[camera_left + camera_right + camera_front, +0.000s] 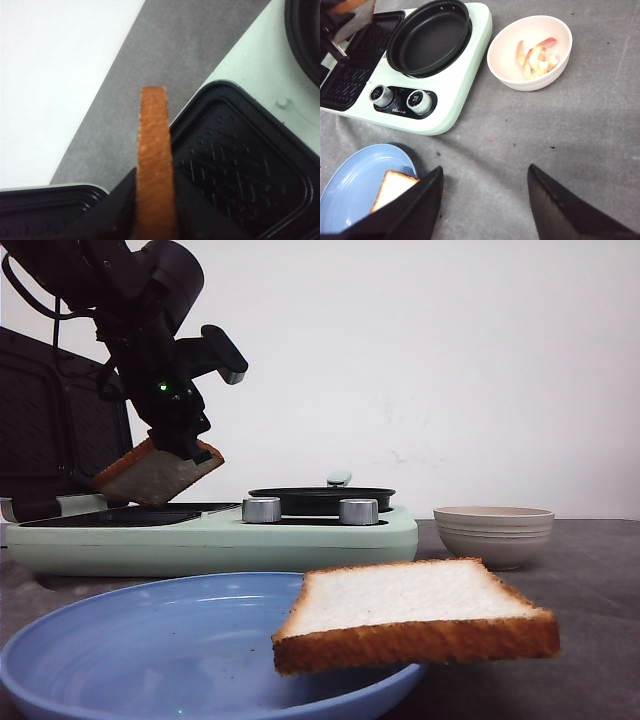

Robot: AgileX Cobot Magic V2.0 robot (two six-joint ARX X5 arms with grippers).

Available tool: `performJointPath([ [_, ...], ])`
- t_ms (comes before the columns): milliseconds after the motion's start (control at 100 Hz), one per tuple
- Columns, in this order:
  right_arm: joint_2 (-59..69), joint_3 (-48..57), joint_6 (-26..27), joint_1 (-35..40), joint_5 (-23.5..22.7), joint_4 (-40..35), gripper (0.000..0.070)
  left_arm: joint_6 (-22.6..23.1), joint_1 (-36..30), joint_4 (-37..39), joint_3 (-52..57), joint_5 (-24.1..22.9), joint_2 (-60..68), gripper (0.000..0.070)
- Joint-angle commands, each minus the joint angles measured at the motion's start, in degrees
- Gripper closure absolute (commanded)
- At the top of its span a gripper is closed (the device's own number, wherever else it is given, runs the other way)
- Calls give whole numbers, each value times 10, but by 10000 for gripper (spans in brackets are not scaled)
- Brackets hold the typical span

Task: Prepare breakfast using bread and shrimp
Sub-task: 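Carry the bread with the left gripper onto the sandwich press plate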

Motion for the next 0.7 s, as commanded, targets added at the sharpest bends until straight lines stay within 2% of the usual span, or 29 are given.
performJointPath([
  [0,3,6,-7,0,-1,4,369,-2,-3,5,13,0,16,416],
  [40,3,6,-7,0,-1,4,369,-2,-3,5,13,3,16,375],
  [130,3,6,-6,0,-1,4,369,-5,-3,3,13,13,16,366],
  [240,3,6,-7,0,-1,4,369,-17,-3,-4,13,29,16,260],
  [410,3,6,-7,0,-1,6,369,-25,-3,-10,13,43,16,242],
  [510,3,6,-6,0,-1,6,369,-39,-2,-10,13,48,16,91],
  [690,3,6,-7,0,-1,6,369,-57,-3,-10,13,49,16,85],
])
